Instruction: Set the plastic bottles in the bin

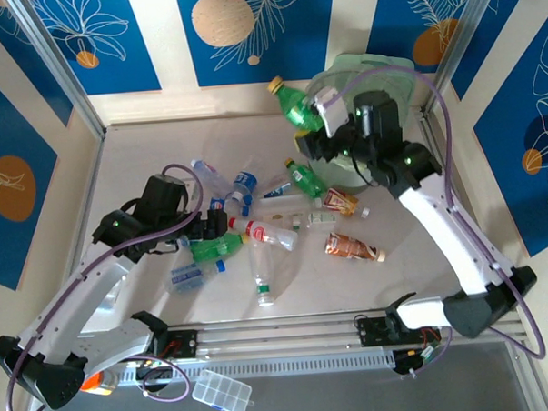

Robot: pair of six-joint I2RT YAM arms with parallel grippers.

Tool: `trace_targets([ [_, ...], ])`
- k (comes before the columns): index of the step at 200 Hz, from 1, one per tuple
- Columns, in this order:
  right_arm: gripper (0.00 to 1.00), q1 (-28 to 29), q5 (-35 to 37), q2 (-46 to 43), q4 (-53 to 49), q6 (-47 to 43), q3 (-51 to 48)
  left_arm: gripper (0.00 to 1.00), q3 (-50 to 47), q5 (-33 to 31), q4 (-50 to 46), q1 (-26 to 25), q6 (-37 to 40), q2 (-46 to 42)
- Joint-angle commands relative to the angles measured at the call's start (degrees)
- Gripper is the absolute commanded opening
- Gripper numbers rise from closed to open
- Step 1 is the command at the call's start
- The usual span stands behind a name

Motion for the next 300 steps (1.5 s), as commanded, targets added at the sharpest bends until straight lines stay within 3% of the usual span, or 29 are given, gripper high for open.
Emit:
trace_targets([
  [1, 0.48, -5.6, 2.7, 6.1, -4.7, 5.4, 6.7, 0.99, 0.2, 1.0, 1.0, 0.5, 1.4, 0.3],
  [51, 0.45, -12.7, 11.9, 21.8, -19.7, 11.6, 24.2, 0.99, 0.2, 0.7, 1.6, 0.5, 1.5, 0.8],
  [103, 0.45, -12.8, 18.0, 26.9, -22.1, 9.7, 25.0, 0.99, -0.9, 1.1, 2.2, 0.5, 0.8, 0.8],
  [300, 0.62, -16.0, 14.7, 50.3, -32.3, 12.5, 36.6, 0.99, -3.5, 0.7, 1.9, 0.5, -1.0, -0.5],
])
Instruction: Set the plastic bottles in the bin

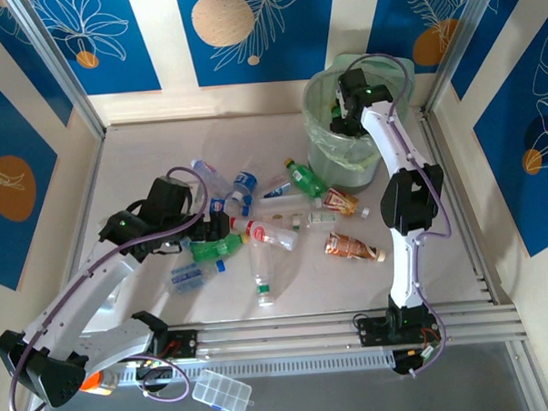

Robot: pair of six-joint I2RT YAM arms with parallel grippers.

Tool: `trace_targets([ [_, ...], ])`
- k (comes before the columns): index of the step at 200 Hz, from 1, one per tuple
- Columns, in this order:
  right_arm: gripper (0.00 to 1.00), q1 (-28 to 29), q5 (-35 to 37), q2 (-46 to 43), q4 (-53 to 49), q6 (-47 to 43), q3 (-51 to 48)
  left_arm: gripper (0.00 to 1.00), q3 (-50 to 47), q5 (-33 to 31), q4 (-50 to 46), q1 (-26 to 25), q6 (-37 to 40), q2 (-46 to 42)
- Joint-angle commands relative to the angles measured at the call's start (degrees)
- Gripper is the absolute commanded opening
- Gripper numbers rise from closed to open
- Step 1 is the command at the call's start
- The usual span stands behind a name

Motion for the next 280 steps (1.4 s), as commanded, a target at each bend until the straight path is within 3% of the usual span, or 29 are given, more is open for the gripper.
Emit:
trace_targets([
  [1, 0.62, -0.1, -2.2, 2.1, -1.1, 1.2, 1.7, 0.99, -0.8, 0.5, -0.2, 0.5, -0.7, -1.2],
  [30, 0.66, 0.2, -2.6, 3.8, -1.5, 1.5, 1.5, 0.99, -1.7, 0.4, -0.4, 0.5, -1.2, -1.7],
  [87, 0.83, 0.1, -0.7, 1.6, -0.8, 1.8, 3.2, 0.99, -1.7, 0.0, -1.0, 0.5, -1.5, -1.7],
  [148, 0.82, 0.3, -1.6, -5.4, -1.2, 2.3, 7.2, 0.99, -1.6, 1.0, -1.3, 0.5, -0.9, -2.2],
  [203, 0.81, 3.2, 0.1, -13.9, -0.3, 3.0, 6.8, 0.99, -2.1, 6.2, -1.5, 0.5, 0.2, -2.7],
  [251, 0.79, 8.9, 2.4, -21.6, 1.5, 0.8, 3.1, 1.0, -4.7, 11.8, -0.2, -0.2, -0.3, -1.8],
  [280, 0.78, 16.0, 7.1, -28.3, 6.2, -3.0, -3.2, 0.98, -5.1, 10.6, -1.5, -1.1, -0.1, -1.6],
])
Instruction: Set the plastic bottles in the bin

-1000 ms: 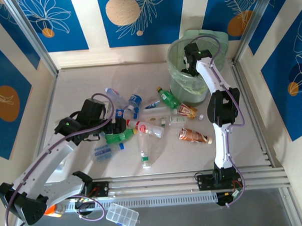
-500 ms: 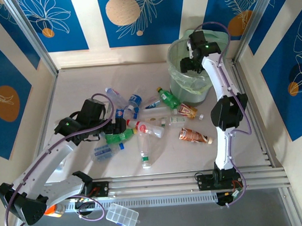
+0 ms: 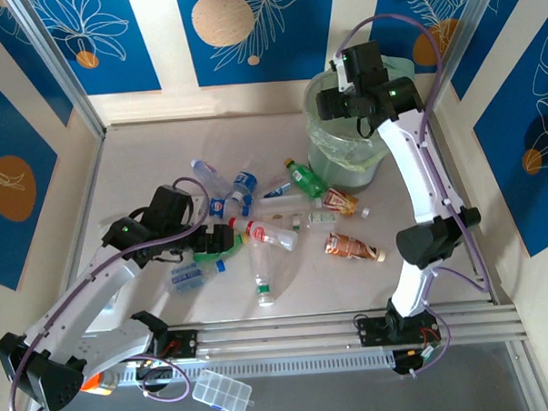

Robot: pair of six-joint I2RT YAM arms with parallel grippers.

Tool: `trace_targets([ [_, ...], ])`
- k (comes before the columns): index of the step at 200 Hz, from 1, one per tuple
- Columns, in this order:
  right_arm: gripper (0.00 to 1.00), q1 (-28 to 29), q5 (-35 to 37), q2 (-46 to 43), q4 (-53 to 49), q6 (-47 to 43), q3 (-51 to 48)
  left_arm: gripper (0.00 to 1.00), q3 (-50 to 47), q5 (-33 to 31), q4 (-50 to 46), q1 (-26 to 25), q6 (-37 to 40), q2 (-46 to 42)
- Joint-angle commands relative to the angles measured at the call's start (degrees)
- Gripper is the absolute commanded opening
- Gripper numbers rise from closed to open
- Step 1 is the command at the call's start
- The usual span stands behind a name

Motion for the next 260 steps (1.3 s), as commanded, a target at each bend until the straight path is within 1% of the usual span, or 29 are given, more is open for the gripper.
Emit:
trace_targets([
  [1, 0.77, 5.7, 4.3, -6.1, 4.7, -3.9, -5.5, 0.98, -0.3, 1.3, -1.1, -0.7, 0.8, 0.1],
  [10, 0.76, 7.8, 4.3, -8.9, 6.6, -3.8, -9.2, 0.98, -0.1, 0.0, -2.4, -0.9, 1.2, 0.0],
  [19, 0.75, 9.5, 3.5, -11.3, 6.6, -1.9, -11.9, 0.98, 0.0, -2.1, -4.2, -1.0, 1.8, 0.0],
  [32, 0.74, 10.8, -0.6, -14.3, 4.8, 2.2, -15.3, 0.97, -0.1, -4.7, -6.5, -1.5, 3.4, -0.1],
  [43, 0.75, 11.3, -4.3, -17.0, 4.2, 5.9, -20.0, 0.98, -0.2, -5.4, -7.7, -2.3, 4.2, 0.4],
  [50, 0.75, 12.0, -5.3, -19.3, 5.0, 7.5, -24.2, 0.98, -0.2, -5.3, -8.1, -2.8, 4.2, 1.1],
  [72, 0.75, 14.7, -4.7, -27.3, 10.6, 14.8, -38.7, 0.97, 0.2, -3.4, -6.0, -6.3, 1.6, 3.9],
  [82, 0.75, 15.7, -3.6, -30.8, 13.1, 19.8, -44.8, 0.97, 0.2, -2.3, -4.0, -8.5, 0.5, 5.7],
  [94, 0.75, 16.4, -4.0, -34.6, 15.8, 25.0, -51.4, 0.97, 0.4, -1.6, -1.5, -10.9, -0.7, 8.9],
  [104, 0.74, 17.3, -1.8, -37.0, 17.2, 30.2, -56.0, 0.97, 0.6, -1.2, 0.5, -12.5, -1.8, 11.8],
  [114, 0.73, 18.7, 0.5, -38.7, 17.6, 33.2, -59.2, 0.97, 1.0, -0.4, 2.4, -13.9, -2.8, 15.2],
  [129, 0.72, 21.2, 6.8, -40.6, 16.4, 37.8, -61.9, 0.97, 2.3, 0.2, 4.5, -16.0, -4.2, 19.8],
  [145, 0.72, 23.3, 9.9, -42.8, 16.4, 39.8, -63.5, 0.97, 4.3, -0.3, 5.2, -17.3, -5.7, 24.0],
  [176, 0.72, 25.8, 14.4, -46.8, 17.1, 41.0, -65.9, 0.98, 7.3, 0.1, 6.5, -17.7, -9.5, 30.0],
  [202, 0.72, 25.9, 15.9, -49.0, 17.9, 40.0, -67.3, 0.99, 9.9, -1.6, 6.2, -17.8, -12.2, 34.7],
  [236, 0.71, 25.2, 16.4, -51.9, 18.5, 39.6, -69.7, 0.96, 11.4, -3.5, 6.8, -17.8, -14.5, 39.1],
  [260, 0.71, 24.6, 15.4, -53.0, 18.8, 39.6, -71.1, 0.91, 12.7, -6.2, 5.8, -17.8, -15.2, 41.5],
])
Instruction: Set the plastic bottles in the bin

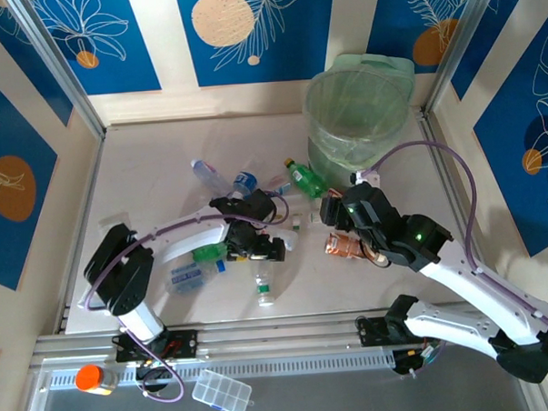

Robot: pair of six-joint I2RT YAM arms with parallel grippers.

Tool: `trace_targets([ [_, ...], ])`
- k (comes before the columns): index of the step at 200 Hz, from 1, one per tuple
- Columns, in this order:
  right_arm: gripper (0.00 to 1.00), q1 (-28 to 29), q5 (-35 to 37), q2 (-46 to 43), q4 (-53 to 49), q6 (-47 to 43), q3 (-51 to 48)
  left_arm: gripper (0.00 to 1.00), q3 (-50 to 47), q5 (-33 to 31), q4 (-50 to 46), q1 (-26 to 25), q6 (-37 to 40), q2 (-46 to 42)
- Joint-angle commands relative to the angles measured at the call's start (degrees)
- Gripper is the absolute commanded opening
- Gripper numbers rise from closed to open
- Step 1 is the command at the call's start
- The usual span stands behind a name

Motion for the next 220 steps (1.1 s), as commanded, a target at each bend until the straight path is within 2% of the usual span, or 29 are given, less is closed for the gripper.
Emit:
trace_targets([
  [1, 0.71, -0.7, 1.2, -1.6, 1.4, 0.9, -1.4, 0.91, 2.5, -3.4, -1.4, -0.4, -2.1, 2.0],
  [62, 0.71, -1.0, 1.0, -3.2, 1.5, 0.9, -2.7, 0.63, 2.2, -5.0, -1.9, 0.0, -2.3, 3.1],
  [88, 0.71, -1.0, 0.9, -3.1, 1.4, 0.6, -2.4, 0.55, 1.7, -5.0, -2.1, 0.2, -1.7, 2.0],
  [163, 0.71, -0.4, -5.6, -3.5, 5.4, -5.4, 0.0, 0.53, 0.5, -4.4, -6.5, 0.5, 0.9, -7.5],
  [192, 0.72, -0.4, -15.8, -4.9, 13.1, -14.1, -1.9, 0.53, 1.7, -4.3, -8.5, 0.9, 2.9, -13.5],
  [220, 0.71, -0.7, -20.9, -2.9, 16.1, -17.6, -0.7, 0.53, 3.3, -3.1, -8.2, 2.2, 6.2, -20.5],
])
